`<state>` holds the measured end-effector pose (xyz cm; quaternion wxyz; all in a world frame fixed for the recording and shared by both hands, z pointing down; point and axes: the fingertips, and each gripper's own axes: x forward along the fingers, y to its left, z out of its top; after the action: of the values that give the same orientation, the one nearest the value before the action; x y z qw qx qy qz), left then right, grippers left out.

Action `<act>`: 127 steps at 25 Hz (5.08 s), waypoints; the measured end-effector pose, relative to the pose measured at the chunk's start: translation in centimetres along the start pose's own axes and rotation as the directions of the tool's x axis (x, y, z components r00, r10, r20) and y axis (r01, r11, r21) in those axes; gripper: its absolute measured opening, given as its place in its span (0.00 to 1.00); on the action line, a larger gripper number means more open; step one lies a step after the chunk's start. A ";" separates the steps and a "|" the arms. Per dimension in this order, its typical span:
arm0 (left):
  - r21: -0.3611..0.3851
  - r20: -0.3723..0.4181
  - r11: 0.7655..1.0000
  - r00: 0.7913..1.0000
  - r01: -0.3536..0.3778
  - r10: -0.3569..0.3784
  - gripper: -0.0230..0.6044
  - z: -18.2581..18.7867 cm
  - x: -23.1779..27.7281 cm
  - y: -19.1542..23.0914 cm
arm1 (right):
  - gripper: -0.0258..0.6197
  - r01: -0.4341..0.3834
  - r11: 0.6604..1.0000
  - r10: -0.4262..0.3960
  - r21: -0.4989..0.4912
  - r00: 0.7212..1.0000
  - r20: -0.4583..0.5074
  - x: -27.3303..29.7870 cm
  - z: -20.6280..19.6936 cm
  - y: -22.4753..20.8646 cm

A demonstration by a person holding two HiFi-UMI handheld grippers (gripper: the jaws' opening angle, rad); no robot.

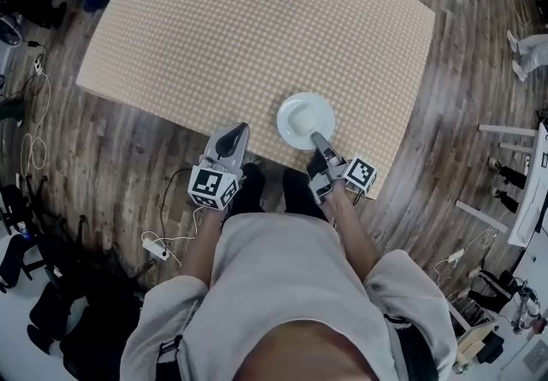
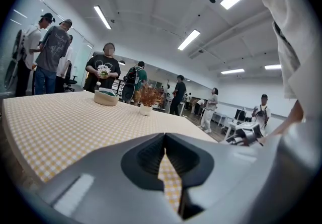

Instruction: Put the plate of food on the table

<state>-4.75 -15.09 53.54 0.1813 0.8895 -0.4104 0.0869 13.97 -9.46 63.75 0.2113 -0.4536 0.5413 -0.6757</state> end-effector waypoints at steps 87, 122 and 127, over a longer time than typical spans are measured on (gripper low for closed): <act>-0.084 -0.048 0.993 0.996 -0.079 0.075 0.05 -4.7 -2.6 3.8 | 0.34 -0.156 0.987 0.158 0.026 0.981 -0.113 22.7 8.0 5.2; -0.074 -0.043 0.997 0.998 -0.038 0.035 0.05 -4.8 -1.8 2.5 | 0.29 -0.105 0.457 -0.452 -0.883 0.828 -0.332 19.2 4.0 2.3; -0.073 -0.042 0.997 0.999 -0.023 0.020 0.05 -4.7 -1.2 2.3 | 0.05 -0.040 0.412 -0.462 -0.910 0.852 -0.247 18.8 5.3 1.9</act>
<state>-7.34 -13.78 58.12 0.2214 0.8757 -0.4191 0.0919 8.66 -27.52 69.18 -0.2860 -0.3863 0.7827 -0.3954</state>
